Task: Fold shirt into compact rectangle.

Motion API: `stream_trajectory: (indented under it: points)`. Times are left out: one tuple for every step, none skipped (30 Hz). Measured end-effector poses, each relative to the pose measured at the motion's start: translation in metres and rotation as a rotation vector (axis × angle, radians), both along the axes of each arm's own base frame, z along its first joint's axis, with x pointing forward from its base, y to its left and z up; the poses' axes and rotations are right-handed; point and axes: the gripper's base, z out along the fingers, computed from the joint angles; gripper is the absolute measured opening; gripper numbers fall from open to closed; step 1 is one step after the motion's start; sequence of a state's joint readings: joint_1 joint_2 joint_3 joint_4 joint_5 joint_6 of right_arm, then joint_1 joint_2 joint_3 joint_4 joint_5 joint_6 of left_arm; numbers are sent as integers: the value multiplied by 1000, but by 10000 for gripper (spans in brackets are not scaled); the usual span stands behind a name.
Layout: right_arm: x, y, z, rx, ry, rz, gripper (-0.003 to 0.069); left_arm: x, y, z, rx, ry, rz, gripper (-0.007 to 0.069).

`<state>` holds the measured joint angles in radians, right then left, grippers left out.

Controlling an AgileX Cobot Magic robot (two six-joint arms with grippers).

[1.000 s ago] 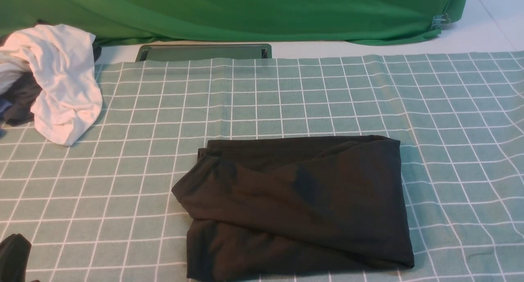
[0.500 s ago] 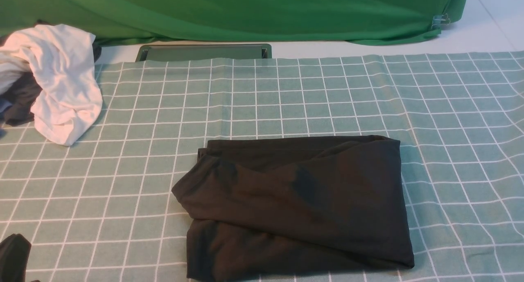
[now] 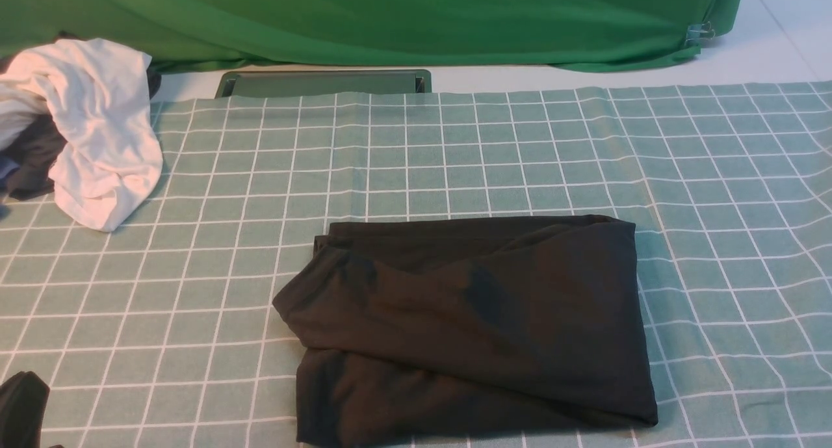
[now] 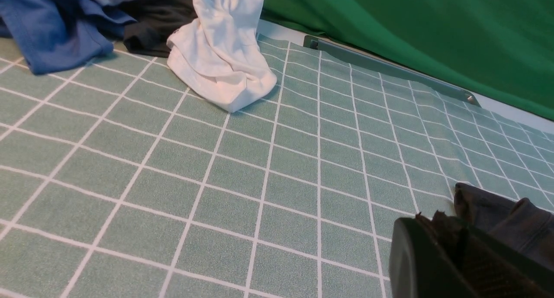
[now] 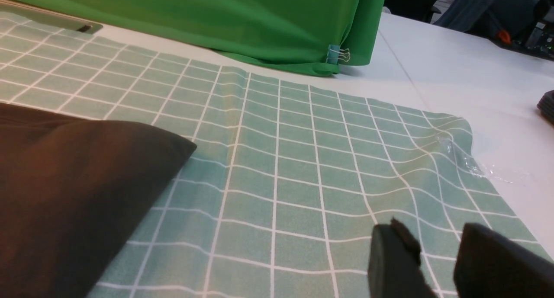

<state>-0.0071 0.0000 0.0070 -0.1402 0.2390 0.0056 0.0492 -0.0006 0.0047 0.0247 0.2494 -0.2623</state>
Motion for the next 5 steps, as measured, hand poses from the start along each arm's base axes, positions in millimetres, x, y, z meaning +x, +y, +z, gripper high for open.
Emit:
stream_trajectory:
  points:
    - [0, 0, 0, 0, 0, 0, 242, 0, 0, 0, 0, 0, 0, 17]
    - [0, 0, 0, 0, 0, 0, 241, 0, 0, 0, 0, 0, 0, 17]
    - [0, 0, 0, 0, 0, 0, 242, 0, 0, 0, 0, 0, 0, 17]
    - [0, 0, 0, 0, 0, 0, 241, 0, 0, 0, 0, 0, 0, 17]
    - [0, 0, 0, 0, 0, 0, 240, 0, 0, 0, 0, 0, 0, 17]
